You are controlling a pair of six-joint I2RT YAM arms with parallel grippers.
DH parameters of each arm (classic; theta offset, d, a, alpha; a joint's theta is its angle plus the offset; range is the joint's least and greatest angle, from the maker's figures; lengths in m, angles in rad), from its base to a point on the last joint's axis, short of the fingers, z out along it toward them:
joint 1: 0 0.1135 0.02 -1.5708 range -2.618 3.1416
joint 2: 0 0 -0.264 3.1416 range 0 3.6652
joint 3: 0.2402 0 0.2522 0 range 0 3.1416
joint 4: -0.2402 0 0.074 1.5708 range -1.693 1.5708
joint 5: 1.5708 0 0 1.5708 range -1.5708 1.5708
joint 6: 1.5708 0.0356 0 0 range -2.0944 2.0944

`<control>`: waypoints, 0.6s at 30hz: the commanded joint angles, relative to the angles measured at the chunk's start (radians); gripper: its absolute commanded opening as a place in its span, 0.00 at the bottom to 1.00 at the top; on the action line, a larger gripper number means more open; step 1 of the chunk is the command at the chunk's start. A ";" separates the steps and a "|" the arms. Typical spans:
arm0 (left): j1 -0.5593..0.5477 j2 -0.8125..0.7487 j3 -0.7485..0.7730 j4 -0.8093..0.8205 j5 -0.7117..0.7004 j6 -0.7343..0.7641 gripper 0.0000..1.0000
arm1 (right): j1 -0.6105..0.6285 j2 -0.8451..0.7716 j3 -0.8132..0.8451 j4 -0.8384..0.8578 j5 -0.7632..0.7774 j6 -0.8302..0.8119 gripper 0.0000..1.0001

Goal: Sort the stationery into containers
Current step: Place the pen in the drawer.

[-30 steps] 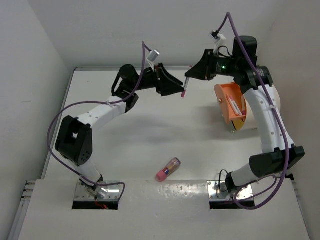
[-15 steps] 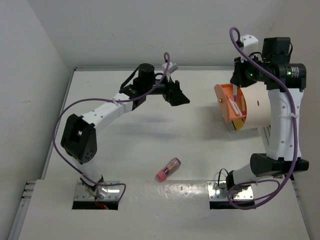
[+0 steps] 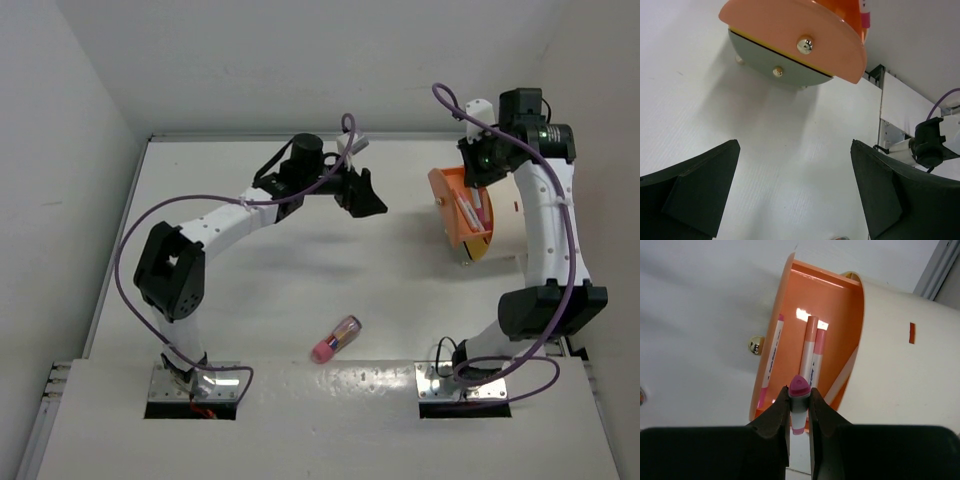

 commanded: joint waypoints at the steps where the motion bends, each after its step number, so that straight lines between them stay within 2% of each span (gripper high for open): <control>1: -0.018 0.018 0.063 0.071 -0.011 -0.022 1.00 | -0.001 0.009 -0.021 0.082 0.006 0.004 0.02; 5: -0.028 0.061 0.086 0.126 0.015 -0.077 0.98 | -0.001 0.043 -0.010 0.068 0.012 0.013 0.30; 6: -0.029 0.071 0.092 0.158 0.020 -0.092 0.96 | -0.001 0.045 -0.007 0.065 0.015 0.014 0.45; 9: -0.029 0.104 0.115 0.221 0.046 -0.149 0.84 | -0.001 0.045 0.014 0.059 0.029 0.020 0.65; 12: -0.029 0.140 0.156 0.250 0.059 -0.166 0.76 | -0.001 0.046 0.085 0.025 0.004 0.044 0.68; 13: -0.031 0.159 0.166 0.261 0.061 -0.186 0.68 | -0.003 0.043 0.108 0.019 -0.009 0.058 0.67; 14: -0.031 0.170 0.173 0.278 0.063 -0.198 0.64 | -0.006 0.035 0.123 0.034 -0.011 0.091 0.64; 15: -0.035 0.182 0.190 0.307 0.067 -0.230 0.59 | -0.009 0.007 0.127 0.057 -0.007 0.108 0.56; 16: -0.044 0.208 0.201 0.321 0.070 -0.243 0.49 | -0.015 -0.012 0.114 0.113 0.003 0.125 0.53; 18: -0.058 0.240 0.230 0.350 0.087 -0.264 0.39 | -0.038 -0.084 0.027 0.184 0.039 0.145 0.45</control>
